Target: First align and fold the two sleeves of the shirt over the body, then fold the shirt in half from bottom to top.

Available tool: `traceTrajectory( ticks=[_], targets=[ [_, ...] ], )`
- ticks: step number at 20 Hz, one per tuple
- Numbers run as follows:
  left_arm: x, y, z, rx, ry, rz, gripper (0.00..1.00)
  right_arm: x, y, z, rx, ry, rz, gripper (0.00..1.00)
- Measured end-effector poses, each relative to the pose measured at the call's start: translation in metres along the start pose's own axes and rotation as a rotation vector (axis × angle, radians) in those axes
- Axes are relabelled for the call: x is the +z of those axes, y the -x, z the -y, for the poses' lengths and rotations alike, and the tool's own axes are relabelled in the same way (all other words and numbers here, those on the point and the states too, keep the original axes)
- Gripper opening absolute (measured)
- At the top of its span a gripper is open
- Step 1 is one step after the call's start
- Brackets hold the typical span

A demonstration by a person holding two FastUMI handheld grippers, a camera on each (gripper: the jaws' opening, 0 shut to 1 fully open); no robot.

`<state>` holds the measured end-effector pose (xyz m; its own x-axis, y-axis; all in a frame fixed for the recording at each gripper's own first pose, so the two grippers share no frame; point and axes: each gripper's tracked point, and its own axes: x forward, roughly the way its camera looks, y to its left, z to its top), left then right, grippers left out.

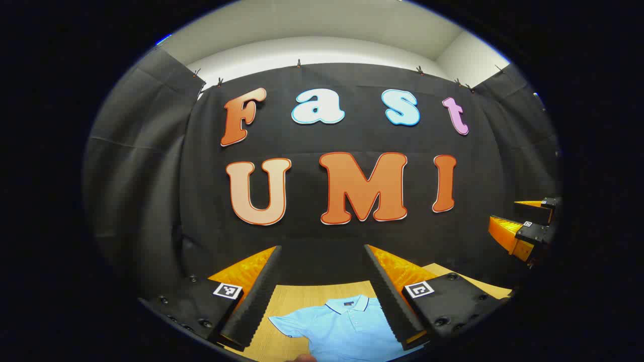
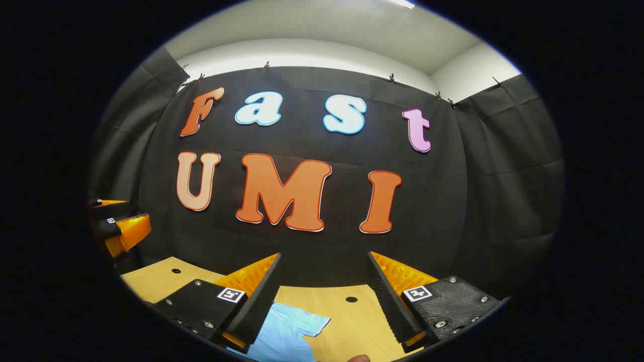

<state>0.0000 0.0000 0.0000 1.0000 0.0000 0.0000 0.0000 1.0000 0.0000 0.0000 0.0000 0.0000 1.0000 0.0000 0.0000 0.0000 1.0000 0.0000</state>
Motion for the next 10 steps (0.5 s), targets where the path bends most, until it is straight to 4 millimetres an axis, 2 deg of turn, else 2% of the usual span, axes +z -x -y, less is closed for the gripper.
traceTrajectory(
  ticks=[1, 3, 4, 5, 6, 10],
  targets=[
    [0.001, -0.001, 0.001, 0.006, -0.003, -0.003, 1.0, -0.002, 0.0, 0.0, 0.008, 0.001, -0.003, 0.98],
    [0.001, 0.001, 0.007, 0.007, -0.007, -0.008, 1.0, -0.009, -0.003, 0.001, 0.021, -0.001, -0.014, 0.95],
    [0.001, 0.002, 0.008, 0.009, -0.01, -0.008, 1.0, -0.013, -0.005, 0.001, 0.026, -0.002, -0.022, 0.98],
    [0.002, 0.002, 0.009, 0.011, -0.011, -0.008, 1.0, -0.014, -0.006, 0.0, 0.034, -0.003, -0.027, 0.96],
    [0.0, 0.003, 0.01, 0.014, -0.009, -0.008, 1.0, -0.015, -0.007, -0.001, 0.038, -0.003, -0.032, 0.99],
    [0.0, 0.003, 0.012, 0.03, -0.012, -0.014, 1.0, -0.01, -0.012, -0.007, 0.07, 0.004, -0.011, 0.98]
  ],
)
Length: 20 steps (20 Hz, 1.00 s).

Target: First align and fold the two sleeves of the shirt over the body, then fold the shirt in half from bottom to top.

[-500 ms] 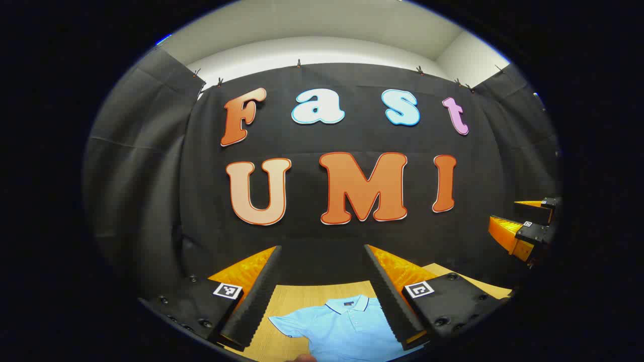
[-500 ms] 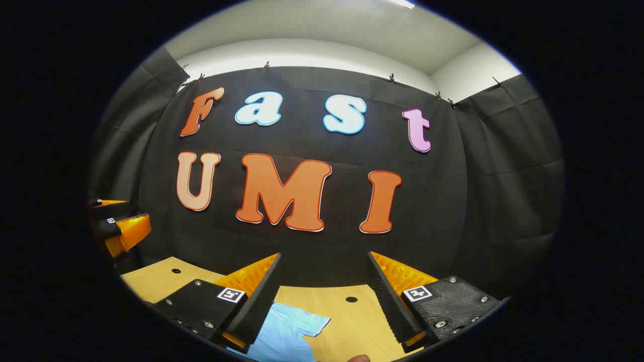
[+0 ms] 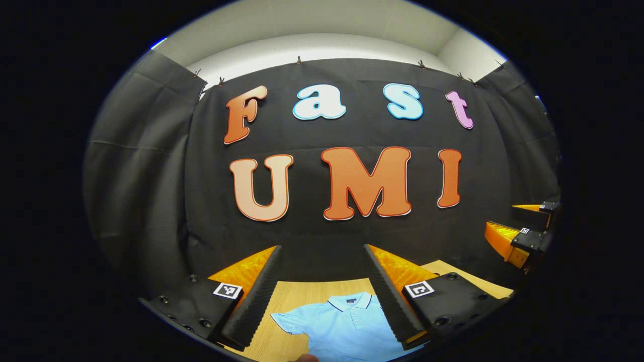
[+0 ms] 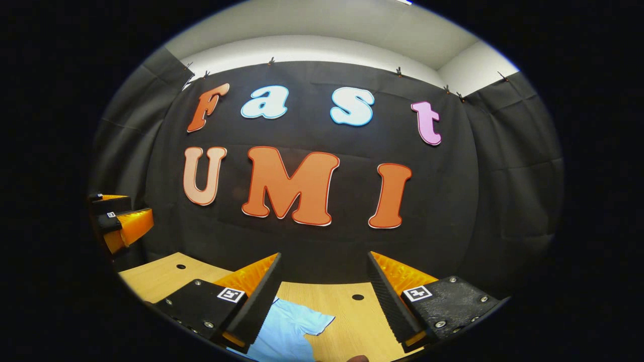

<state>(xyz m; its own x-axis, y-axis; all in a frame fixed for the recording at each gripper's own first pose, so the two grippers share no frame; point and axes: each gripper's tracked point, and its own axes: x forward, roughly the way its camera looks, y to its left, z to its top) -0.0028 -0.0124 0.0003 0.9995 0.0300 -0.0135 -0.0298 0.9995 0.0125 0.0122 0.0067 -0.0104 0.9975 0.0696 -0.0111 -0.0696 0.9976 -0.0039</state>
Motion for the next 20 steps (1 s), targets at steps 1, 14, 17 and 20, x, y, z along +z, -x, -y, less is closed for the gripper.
traceTrajectory(
  ticks=[1, 14, 17, 20],
  targets=[
    [0.001, 0.001, 0.001, 0.002, -0.003, 0.002, 1.0, 0.002, -0.001, -0.001, 0.007, 0.007, 0.007, 0.98],
    [-0.003, 0.004, 0.006, 0.027, -0.009, -0.011, 1.0, -0.05, -0.038, -0.001, 0.04, -0.018, -0.161, 0.99],
    [0.003, 0.007, 0.0, 0.062, -0.019, 0.01, 1.0, -0.072, -0.055, -0.003, 0.056, -0.006, -0.232, 0.99],
    [0.009, 0.008, 0.003, 0.071, -0.043, 0.036, 1.0, -0.096, -0.072, -0.007, 0.08, -0.023, -0.305, 0.98]
  ],
)
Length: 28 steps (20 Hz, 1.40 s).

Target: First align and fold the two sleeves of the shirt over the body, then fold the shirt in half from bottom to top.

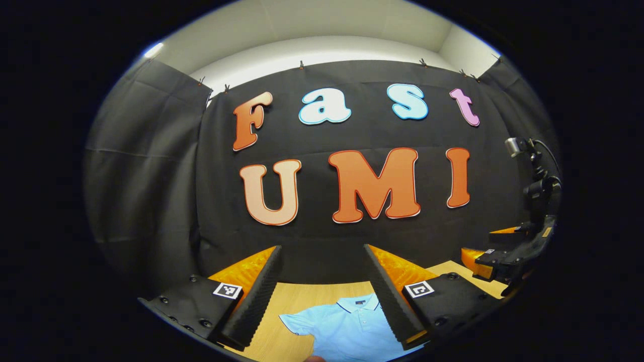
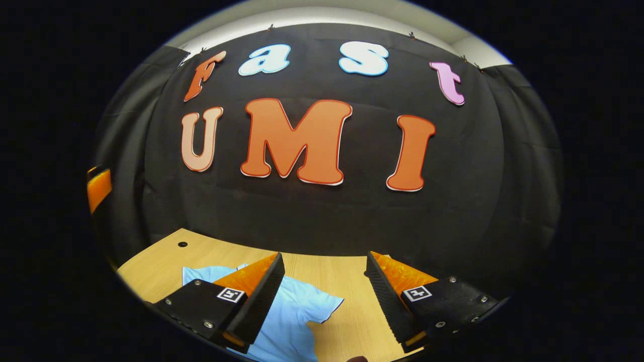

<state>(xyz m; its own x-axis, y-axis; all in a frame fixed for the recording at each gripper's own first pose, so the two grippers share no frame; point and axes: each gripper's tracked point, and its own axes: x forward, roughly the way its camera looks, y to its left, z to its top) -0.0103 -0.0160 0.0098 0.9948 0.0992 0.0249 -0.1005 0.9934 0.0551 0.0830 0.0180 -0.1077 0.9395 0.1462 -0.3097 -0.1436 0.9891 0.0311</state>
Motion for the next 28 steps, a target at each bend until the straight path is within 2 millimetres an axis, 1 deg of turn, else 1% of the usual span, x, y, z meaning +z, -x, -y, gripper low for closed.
traceTrajectory(
  ticks=[3, 5, 7, 10, 11, 13, 16, 21, 26, 28],
  targets=[
    [0.006, -0.001, 0.006, 0.002, -0.021, 0.023, 1.0, -0.02, -0.027, -0.001, 0.009, 0.007, -0.072, 0.99],
    [0.005, -0.003, 0.008, 0.013, -0.044, 0.021, 1.0, -0.035, -0.042, 0.0, 0.008, 0.001, -0.135, 0.99],
    [0.003, -0.007, 0.007, 0.031, -0.065, 0.015, 1.0, -0.05, -0.056, -0.003, 0.022, -0.008, -0.192, 0.99],
    [-0.011, -0.014, 0.009, 0.045, -0.085, -0.028, 1.0, -0.072, -0.082, -0.009, 0.026, -0.011, -0.276, 0.99],
    [-0.016, -0.015, 0.005, 0.061, -0.093, -0.044, 1.0, -0.079, -0.091, -0.008, 0.022, -0.014, -0.307, 0.99],
    [-0.023, -0.018, 0.0, 0.086, -0.101, -0.071, 1.0, -0.095, -0.098, -0.008, 0.019, -0.023, -0.375, 0.99],
    [-0.032, -0.022, -0.006, 0.12, -0.118, -0.11, 1.0, -0.118, -0.122, -0.006, 0.009, -0.028, -0.462, 0.98],
    [-0.045, -0.038, -0.006, 0.155, -0.143, -0.165, 1.0, -0.159, -0.146, 0.0, 0.007, -0.046, -0.622, 0.97],
    [-0.06, -0.05, 0.011, 0.134, -0.156, -0.212, 1.0, -0.198, -0.157, 0.004, 0.028, -0.064, -0.781, 0.94],
    [-0.065, -0.051, 0.011, 0.142, -0.141, -0.232, 1.0, -0.211, -0.164, 0.006, 0.015, -0.071, -0.815, 0.93]
  ],
)
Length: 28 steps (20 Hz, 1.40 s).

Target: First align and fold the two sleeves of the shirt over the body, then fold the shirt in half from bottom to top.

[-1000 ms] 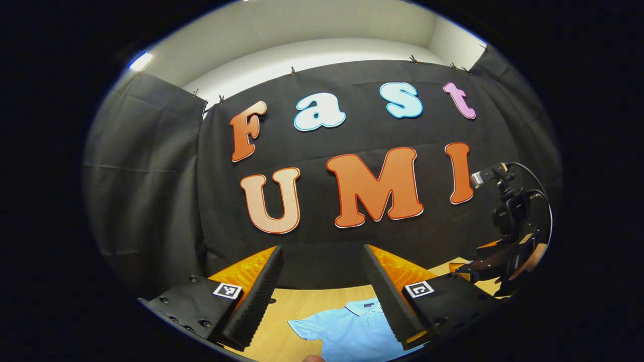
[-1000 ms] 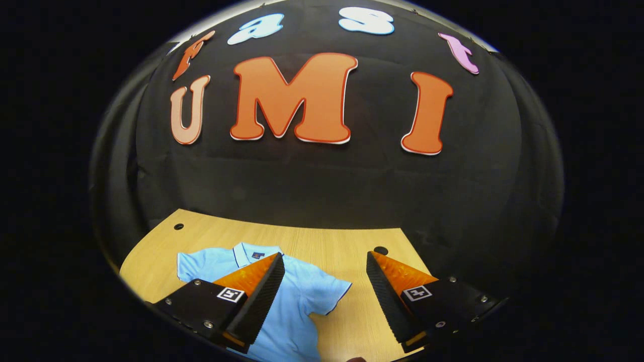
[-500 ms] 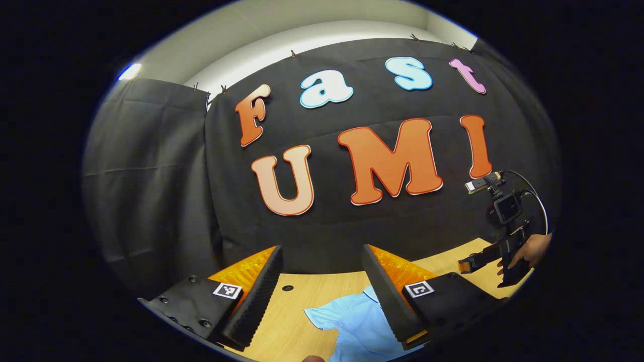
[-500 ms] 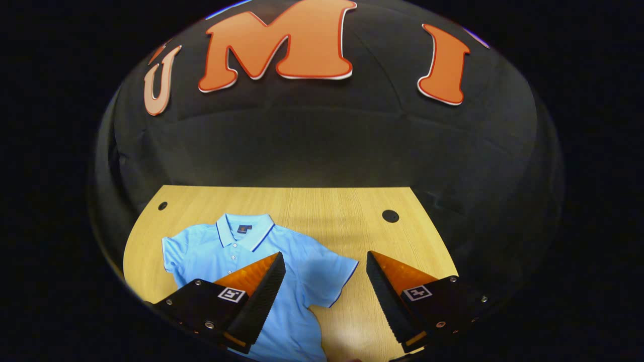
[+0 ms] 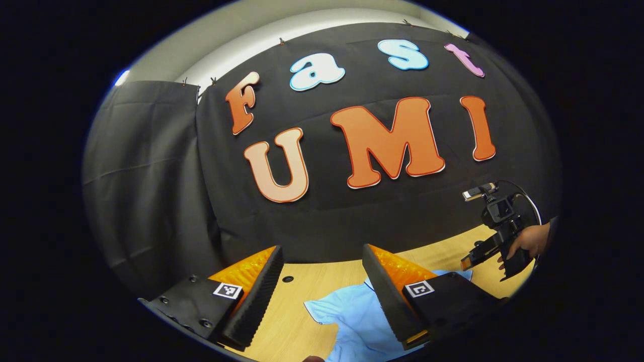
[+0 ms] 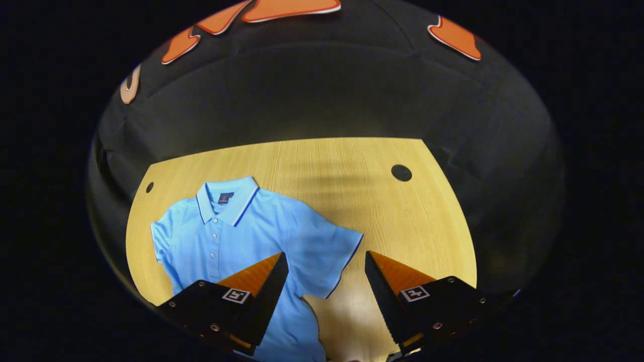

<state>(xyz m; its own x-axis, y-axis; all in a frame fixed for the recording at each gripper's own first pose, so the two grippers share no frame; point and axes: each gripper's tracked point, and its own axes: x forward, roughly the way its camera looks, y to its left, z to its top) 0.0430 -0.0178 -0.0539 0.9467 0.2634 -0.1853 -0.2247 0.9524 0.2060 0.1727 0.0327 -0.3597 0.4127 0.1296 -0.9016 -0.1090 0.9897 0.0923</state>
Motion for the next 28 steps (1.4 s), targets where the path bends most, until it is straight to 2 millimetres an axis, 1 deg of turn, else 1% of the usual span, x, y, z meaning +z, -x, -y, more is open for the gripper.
traceTrajectory(
  ticks=[1, 7, 11, 12, 13, 15, 16, 17, 20, 22, 23, 24, 25, 26, 27, 28],
  targets=[
    [-0.004, -0.001, 0.0, 0.005, 0.006, -0.013, 1.0, 0.002, -0.005, 0.003, -0.006, -0.001, -0.005, 0.91],
    [-0.011, 0.002, -0.009, 0.057, 0.002, -0.05, 1.0, -0.016, -0.039, 0.01, -0.029, -0.021, -0.103, 0.82],
    [-0.016, 0.002, -0.013, 0.084, 0.002, -0.066, 1.0, -0.025, -0.055, 0.01, -0.039, -0.028, -0.152, 0.78],
    [-0.016, 0.0, -0.012, 0.086, 0.003, -0.069, 1.0, -0.029, -0.058, 0.01, -0.039, -0.035, -0.171, 0.72],
    [-0.016, 0.0, -0.011, 0.083, 0.005, -0.071, 1.0, -0.031, -0.061, 0.01, -0.036, -0.048, -0.191, 0.74],
    [-0.016, -0.001, -0.009, 0.072, 0.002, -0.079, 1.0, -0.034, -0.066, 0.007, -0.017, -0.096, -0.22, 0.7],
    [-0.015, -0.001, -0.008, 0.07, -0.002, -0.081, 1.0, -0.037, -0.071, 0.009, -0.02, -0.102, -0.224, 0.69],
    [-0.014, -0.002, -0.007, 0.068, -0.006, -0.081, 1.0, -0.038, -0.075, 0.012, -0.023, -0.105, -0.234, 0.69],
    [-0.014, -0.003, -0.004, 0.068, -0.008, -0.083, 1.0, -0.051, -0.083, 0.011, -0.011, -0.121, -0.297, 0.69],
    [-0.012, -0.002, -0.006, 0.075, -0.01, -0.082, 1.0, -0.055, -0.088, 0.011, -0.017, -0.128, -0.313, 0.68],
    [-0.012, -0.001, -0.006, 0.079, -0.012, -0.081, 1.0, -0.057, -0.09, 0.012, -0.025, -0.125, -0.319, 0.59],
    [-0.011, 0.0, -0.006, 0.082, -0.011, -0.082, 1.0, -0.06, -0.092, 0.012, -0.03, -0.123, -0.326, 0.53],
    [-0.012, 0.001, -0.006, 0.086, -0.01, -0.08, 1.0, -0.062, -0.094, 0.011, -0.033, -0.119, -0.335, 0.53],
    [-0.012, 0.001, -0.007, 0.09, -0.01, -0.08, 1.0, -0.064, -0.095, 0.01, -0.034, -0.117, -0.344, 0.51],
    [-0.012, 0.002, -0.007, 0.094, -0.01, -0.08, 1.0, -0.066, -0.097, 0.008, -0.032, -0.111, -0.35, 0.45],
    [-0.01, 0.003, -0.007, 0.096, -0.008, -0.079, 1.0, -0.066, -0.099, 0.009, -0.038, -0.097, -0.355, 0.47]
  ],
)
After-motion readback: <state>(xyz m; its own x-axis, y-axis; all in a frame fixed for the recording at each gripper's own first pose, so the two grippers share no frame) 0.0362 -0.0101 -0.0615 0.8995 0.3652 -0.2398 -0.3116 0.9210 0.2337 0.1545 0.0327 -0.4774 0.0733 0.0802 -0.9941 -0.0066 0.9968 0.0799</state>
